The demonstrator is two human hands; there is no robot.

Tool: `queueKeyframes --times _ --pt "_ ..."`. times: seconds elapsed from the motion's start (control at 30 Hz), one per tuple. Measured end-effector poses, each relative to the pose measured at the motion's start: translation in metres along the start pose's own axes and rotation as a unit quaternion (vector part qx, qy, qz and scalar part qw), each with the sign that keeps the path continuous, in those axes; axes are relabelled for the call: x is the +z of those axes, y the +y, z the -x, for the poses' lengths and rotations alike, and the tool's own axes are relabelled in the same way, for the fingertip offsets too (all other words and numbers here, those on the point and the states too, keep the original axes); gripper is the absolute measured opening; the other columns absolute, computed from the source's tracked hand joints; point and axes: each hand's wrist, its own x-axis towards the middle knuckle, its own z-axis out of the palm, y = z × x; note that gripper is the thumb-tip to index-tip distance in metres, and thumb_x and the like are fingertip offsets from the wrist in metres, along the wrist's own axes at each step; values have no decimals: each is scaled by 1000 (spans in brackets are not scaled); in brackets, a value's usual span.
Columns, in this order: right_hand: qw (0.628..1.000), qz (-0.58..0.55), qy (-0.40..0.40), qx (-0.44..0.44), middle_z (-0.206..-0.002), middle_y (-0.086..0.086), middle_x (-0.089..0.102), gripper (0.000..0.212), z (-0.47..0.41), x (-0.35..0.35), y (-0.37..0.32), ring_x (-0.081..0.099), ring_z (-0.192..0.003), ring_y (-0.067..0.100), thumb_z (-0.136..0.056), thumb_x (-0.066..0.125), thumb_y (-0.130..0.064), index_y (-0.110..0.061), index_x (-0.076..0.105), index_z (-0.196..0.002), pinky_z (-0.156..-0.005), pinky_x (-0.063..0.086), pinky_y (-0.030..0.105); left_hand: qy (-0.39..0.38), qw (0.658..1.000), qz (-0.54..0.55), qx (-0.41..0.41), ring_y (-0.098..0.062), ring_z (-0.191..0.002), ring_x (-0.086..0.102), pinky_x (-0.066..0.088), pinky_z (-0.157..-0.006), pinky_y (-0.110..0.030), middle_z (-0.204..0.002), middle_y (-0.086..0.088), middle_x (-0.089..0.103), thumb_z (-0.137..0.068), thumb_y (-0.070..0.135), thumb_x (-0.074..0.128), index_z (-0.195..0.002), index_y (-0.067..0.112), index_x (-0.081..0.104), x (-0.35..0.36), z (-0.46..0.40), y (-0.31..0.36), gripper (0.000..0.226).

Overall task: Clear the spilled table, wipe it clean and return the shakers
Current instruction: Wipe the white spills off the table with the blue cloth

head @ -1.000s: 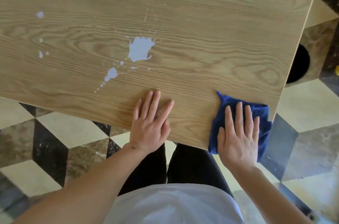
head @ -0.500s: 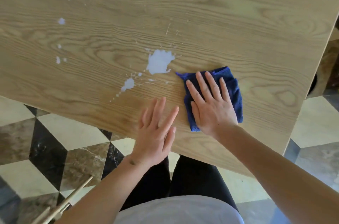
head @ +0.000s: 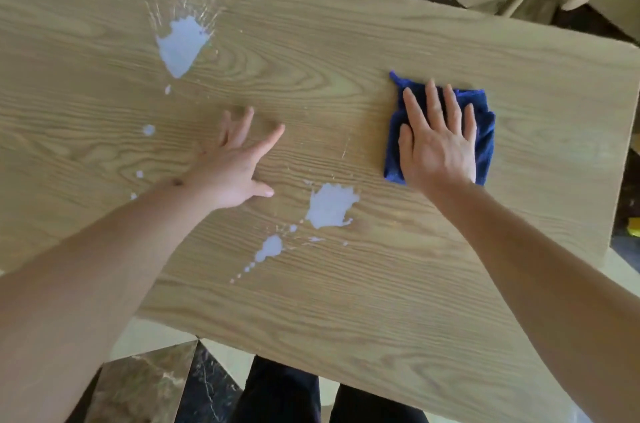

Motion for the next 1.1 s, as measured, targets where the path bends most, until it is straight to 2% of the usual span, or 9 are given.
queueKeyframes --times 0.1,0.33,0.6,0.77,0.9,1.1 --pt "1000 -5 7 29 -168 3 12 57 -36 -4 0 7 -155 27 -103 23 -41 -31 19 -158 -125 6 54 -13 1000 -7 -17 -32 -148 -30 11 -113 -74 -159 6 -37 -76 49 79 -148 60 -13 -1 -11 -5 117" --pt "994 -32 27 96 -169 4 8 58 -119 -15 -16 5 -155 26 -101 18 -39 -28 18 -159 -124 3 53 28 999 -40 -16 -36 -150 -20 28 -109 -72 -163 3 -27 -69 53 80 -149 57 -7 1 -14 -2 119" --pt "982 -51 39 176 -169 8 4 62 -143 -11 -53 1 -155 29 -102 15 -41 -22 12 -161 -123 0 57 32 999 -39 -17 -34 -151 -20 25 -106 -77 -164 5 -26 -67 55 80 -149 59 -6 2 -15 -3 119" --pt "991 -35 1 129 -169 4 2 62 -97 -4 -71 -1 -156 27 -103 13 -46 -23 10 -161 -123 1 57 6 999 -44 -24 -35 -151 -20 22 -106 -79 -162 5 -28 -69 56 79 -146 60 -12 -5 -14 0 120" --pt "991 -40 -15 127 -169 1 3 62 -42 6 -92 0 -156 25 -103 16 -47 -25 10 -161 -124 2 56 -21 999 -33 -21 -38 -148 -25 21 -106 -78 -159 2 -35 -73 53 78 -144 60 -20 -8 -17 1 122" --pt "990 -42 -38 127 -169 2 8 60 80 23 -135 3 -156 24 -104 23 -45 -25 12 -160 -124 6 55 -21 1000 -12 -16 -38 -148 -27 12 -106 -82 -159 3 -36 -75 48 80 -144 61 -18 -7 -17 0 120"
